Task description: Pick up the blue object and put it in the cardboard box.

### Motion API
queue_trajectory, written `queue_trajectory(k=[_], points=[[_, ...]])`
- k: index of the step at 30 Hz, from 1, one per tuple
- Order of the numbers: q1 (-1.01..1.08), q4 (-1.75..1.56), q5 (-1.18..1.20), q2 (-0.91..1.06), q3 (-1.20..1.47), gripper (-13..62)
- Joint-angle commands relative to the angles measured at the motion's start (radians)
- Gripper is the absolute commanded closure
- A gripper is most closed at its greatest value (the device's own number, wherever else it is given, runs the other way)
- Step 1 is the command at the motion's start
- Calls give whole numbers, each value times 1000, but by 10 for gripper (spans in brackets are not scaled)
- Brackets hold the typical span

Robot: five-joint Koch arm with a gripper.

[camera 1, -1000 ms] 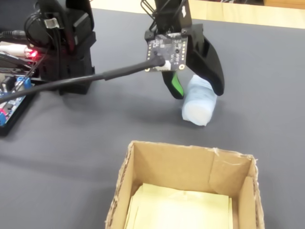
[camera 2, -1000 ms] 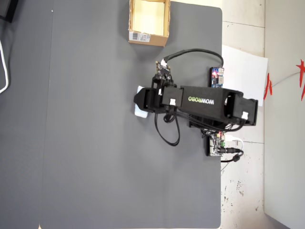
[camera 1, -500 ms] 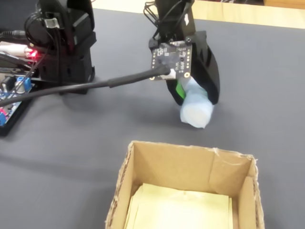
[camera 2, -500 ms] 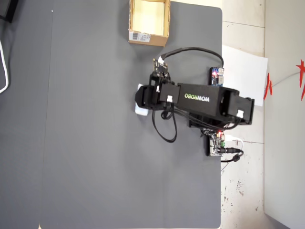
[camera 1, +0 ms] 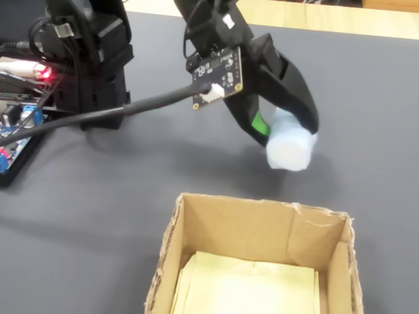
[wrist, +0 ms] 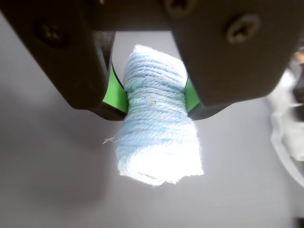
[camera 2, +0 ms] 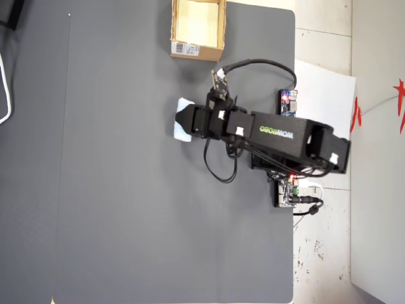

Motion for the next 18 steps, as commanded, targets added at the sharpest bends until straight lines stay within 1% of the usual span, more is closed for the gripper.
queue_trajectory(k=[1, 6, 9, 18], points=[[12, -155, 40, 67, -26, 355], [55, -281, -20, 94, -48, 355], [103, -298, -94, 94, -107, 355], [390, -167, -262, 18, -360, 355]])
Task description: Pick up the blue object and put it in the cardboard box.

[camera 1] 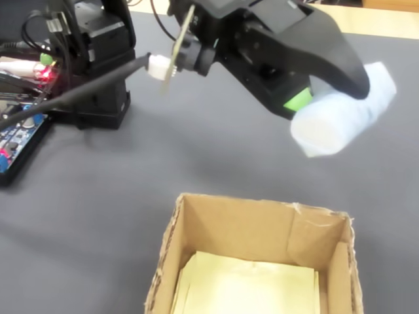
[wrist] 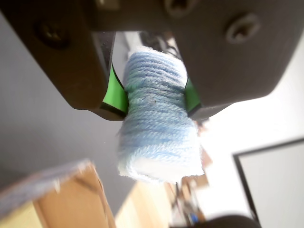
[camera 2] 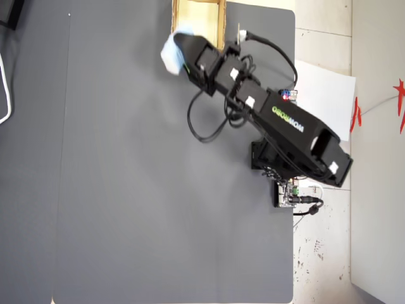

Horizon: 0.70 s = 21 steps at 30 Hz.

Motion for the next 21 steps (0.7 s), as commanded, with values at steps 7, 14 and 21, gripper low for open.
queue_trajectory(k=[7, 14, 21], points=[[163, 232, -58, -71, -232, 354], [265, 287, -64, -173, -282, 354], [288, 282, -54, -206, -272, 192]])
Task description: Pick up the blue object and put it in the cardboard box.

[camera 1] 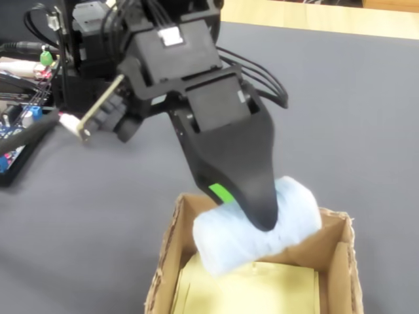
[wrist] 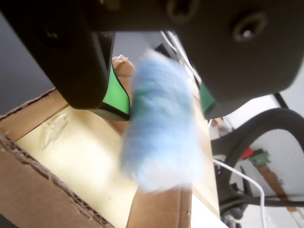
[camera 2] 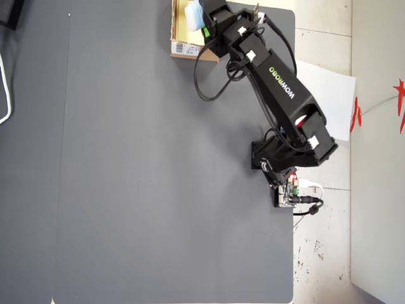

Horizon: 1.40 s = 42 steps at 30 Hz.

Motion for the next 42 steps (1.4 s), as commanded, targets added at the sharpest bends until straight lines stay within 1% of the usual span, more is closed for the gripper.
queue_trajectory(k=[1, 7, 13, 17, 25, 27, 32, 42], points=[[6, -31, 12, 18, -66, 186], [5, -58, 17, 44, -63, 185], [-60, -207, 84, 129, 17, 185], [-140, -287, 150, 204, 100, 185], [-339, -442, 179, 394, 328, 185], [-400, -453, 179, 446, 390, 169], [-531, -497, 169, 549, 535, 168], [-696, -509, 179, 723, 788, 168]])
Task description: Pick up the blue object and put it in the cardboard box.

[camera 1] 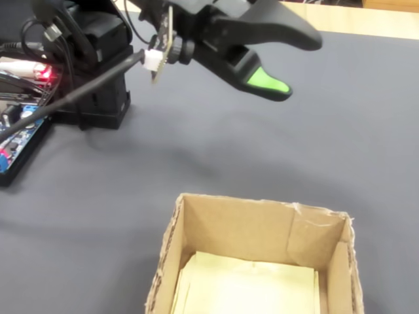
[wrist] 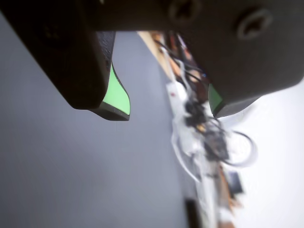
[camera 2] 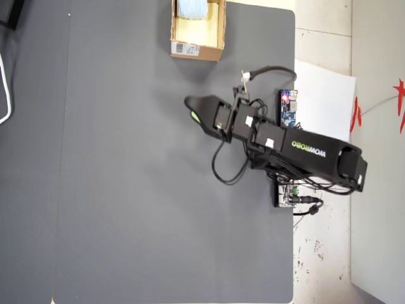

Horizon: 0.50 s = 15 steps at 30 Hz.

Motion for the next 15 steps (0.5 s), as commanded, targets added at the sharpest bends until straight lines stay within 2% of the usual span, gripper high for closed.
queue_trajectory(k=[1, 15], points=[[-40, -103, 34, 84, 8, 169], [-112, -121, 219, 92, 370, 156]])
